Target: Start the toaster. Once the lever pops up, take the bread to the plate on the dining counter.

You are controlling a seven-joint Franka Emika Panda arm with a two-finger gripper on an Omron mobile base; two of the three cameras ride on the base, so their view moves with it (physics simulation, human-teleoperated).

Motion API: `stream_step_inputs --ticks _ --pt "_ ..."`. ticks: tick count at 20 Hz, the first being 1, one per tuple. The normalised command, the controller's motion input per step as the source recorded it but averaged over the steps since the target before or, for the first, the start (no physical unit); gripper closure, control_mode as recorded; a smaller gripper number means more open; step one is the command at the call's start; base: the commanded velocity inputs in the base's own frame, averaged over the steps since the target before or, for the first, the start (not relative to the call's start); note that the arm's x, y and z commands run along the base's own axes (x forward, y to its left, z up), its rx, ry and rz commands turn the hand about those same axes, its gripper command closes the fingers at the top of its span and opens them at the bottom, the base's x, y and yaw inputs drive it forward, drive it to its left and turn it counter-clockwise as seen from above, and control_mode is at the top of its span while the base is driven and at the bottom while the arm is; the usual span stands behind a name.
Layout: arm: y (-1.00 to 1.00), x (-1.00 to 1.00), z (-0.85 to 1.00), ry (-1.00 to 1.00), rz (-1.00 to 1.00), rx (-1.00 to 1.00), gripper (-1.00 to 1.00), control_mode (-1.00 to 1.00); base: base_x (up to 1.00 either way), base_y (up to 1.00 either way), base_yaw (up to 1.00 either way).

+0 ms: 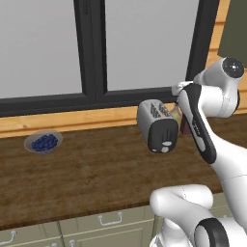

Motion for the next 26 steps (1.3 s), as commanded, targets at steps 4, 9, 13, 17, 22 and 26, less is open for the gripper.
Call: stream_step_inputs --ticks 4,9,13,17,22,26 --pt "0.00 0.00 0.00 0.00 0.00 0.00 -1.00 -1.00 0.00 0.00 0.00" --pt "0.00 0.00 0.00 0.00 0.00 0.00 -1.00 -1.00 0.00 0.00 0.00" --pt "0.00 0.00 0.00 0.00 0.00 0.00 -1.00 -1.00 0.00 0.00 0.00" --pt "0.00 0.00 0.00 0.00 0.00 0.00 -1.00 -1.00 0.00 0.00 0.00" --pt "0.00 0.00 0.00 0.00 0.00 0.00 -1.00 -1.00 0.00 0.00 0.00" --pt "0.00 0.00 0.00 0.00 0.00 0.00 -1.00 -1.00 0.00 0.00 0.00"
